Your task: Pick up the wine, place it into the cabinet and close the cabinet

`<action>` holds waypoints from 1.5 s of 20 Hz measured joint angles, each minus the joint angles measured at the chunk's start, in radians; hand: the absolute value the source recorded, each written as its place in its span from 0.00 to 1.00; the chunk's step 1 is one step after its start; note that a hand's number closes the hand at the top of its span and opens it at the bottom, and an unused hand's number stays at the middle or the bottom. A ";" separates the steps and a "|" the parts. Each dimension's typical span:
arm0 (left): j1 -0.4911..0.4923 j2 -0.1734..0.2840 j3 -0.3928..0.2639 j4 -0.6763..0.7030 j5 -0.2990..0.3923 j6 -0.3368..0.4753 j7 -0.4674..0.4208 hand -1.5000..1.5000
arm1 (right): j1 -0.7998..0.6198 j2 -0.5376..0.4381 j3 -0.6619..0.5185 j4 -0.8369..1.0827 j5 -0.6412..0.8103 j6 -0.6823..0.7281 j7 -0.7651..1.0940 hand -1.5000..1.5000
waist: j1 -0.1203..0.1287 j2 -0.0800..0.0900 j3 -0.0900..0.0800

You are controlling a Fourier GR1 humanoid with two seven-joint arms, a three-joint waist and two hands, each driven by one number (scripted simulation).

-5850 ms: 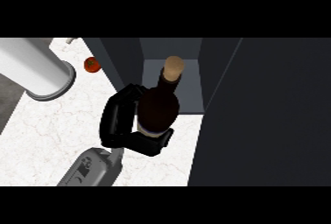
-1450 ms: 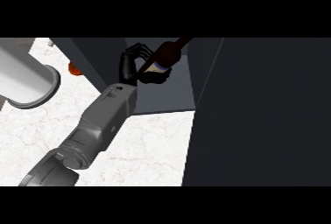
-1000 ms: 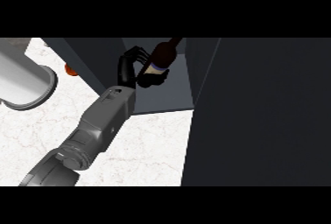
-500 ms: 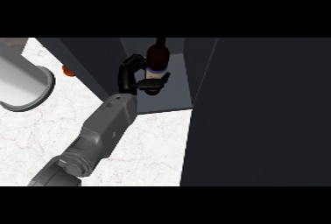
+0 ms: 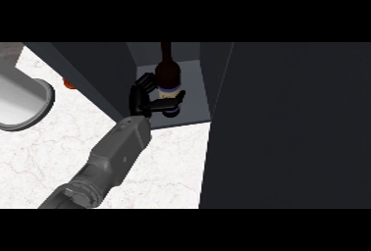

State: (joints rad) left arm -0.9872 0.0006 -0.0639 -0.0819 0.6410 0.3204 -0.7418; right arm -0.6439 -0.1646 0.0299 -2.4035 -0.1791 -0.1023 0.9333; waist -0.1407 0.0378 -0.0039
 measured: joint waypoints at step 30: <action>0.033 0.000 -0.088 -0.044 0.099 0.061 -0.006 1.00 | 0.018 0.015 -0.014 0.013 -0.048 0.023 -0.024 0.00 | -0.048 0.003 0.000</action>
State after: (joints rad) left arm -0.9538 0.0009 -0.1520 -0.1261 0.7396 0.3811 -0.7483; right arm -0.6260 -0.1493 0.0156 -2.3901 -0.2269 -0.0789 0.9093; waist -0.1890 0.0407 -0.0041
